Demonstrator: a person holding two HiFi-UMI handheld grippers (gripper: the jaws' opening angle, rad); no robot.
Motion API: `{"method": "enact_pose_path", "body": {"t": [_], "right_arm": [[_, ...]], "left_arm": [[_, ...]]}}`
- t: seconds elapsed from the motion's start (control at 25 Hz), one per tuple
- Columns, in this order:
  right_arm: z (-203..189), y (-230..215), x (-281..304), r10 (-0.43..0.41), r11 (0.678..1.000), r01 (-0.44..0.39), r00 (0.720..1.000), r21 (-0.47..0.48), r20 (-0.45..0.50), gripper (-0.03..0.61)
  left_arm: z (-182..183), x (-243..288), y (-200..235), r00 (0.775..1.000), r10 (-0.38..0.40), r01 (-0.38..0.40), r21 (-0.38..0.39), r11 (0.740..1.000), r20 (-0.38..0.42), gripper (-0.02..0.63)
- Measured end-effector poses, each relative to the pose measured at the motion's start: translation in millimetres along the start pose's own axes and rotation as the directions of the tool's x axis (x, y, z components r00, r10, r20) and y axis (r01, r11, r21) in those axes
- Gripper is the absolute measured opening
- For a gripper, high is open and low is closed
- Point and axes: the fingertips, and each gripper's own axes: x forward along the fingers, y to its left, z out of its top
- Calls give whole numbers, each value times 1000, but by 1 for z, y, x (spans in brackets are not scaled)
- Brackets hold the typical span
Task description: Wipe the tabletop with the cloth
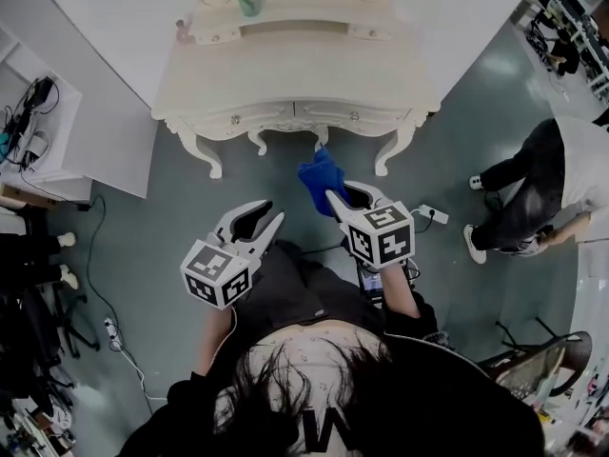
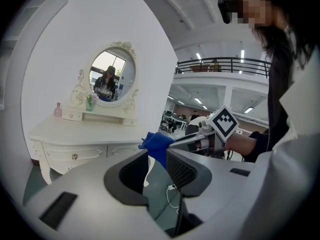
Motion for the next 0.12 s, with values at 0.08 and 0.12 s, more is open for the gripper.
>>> {"method": "enact_pose_path", "body": {"t": [0.08,0.12], "right_arm": [[3,-4,-5,-6,1000,6,1000,-1,13,87],[5,-5,-8,-10,1000,10,1000,-1,20,87]], "left_arm": [[1,-2,-1,1000,8,-8,2,1000,5,110],[1,-3,-2,1000,12,-12,4,1000,8,110]]}}
